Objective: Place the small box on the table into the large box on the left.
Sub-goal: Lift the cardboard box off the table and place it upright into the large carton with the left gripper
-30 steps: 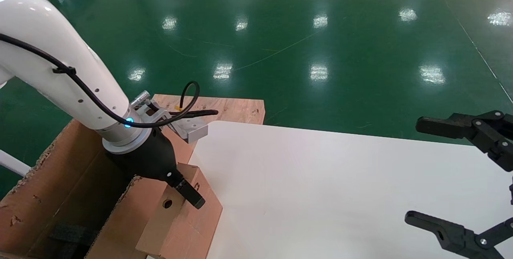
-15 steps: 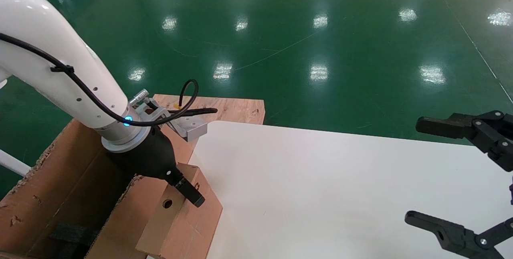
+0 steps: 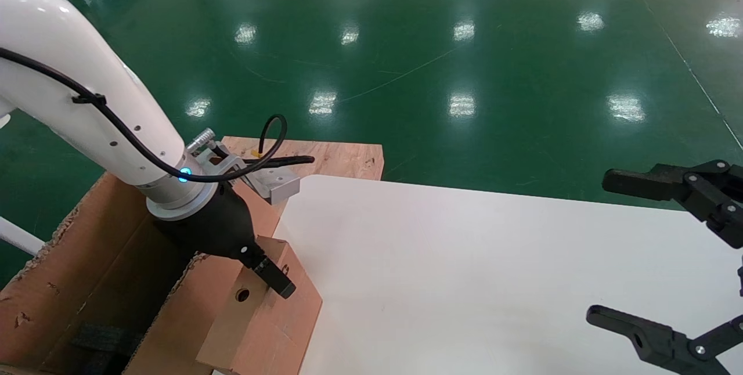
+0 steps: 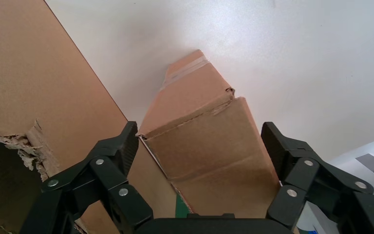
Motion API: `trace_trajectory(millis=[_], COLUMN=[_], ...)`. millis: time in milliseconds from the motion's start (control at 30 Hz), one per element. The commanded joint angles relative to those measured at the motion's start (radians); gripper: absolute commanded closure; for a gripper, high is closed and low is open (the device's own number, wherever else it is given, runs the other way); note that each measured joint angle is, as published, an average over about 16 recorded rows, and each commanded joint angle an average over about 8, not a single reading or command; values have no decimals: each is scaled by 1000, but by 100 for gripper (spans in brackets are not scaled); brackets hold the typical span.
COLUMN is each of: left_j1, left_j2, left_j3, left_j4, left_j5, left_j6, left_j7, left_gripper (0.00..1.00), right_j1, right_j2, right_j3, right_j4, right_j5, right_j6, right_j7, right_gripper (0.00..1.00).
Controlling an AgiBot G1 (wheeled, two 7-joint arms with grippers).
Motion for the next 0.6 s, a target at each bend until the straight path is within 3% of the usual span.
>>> trace_trajectory(millis=[33, 600], left_j1=[0, -1], left_j2=[0, -1], left_j3=[0, -1], left_j4=[0, 0], left_j5=[0, 1], left_j6=[0, 0], left_j7=[0, 1], left_gripper=[100, 100], right_j1=[0, 0], right_j2=[0, 0], right_j3=[0, 0], right_j4=[0, 0], right_j5=[0, 0], right_j6=[0, 0], right_j7=[0, 0], right_gripper=[0, 0])
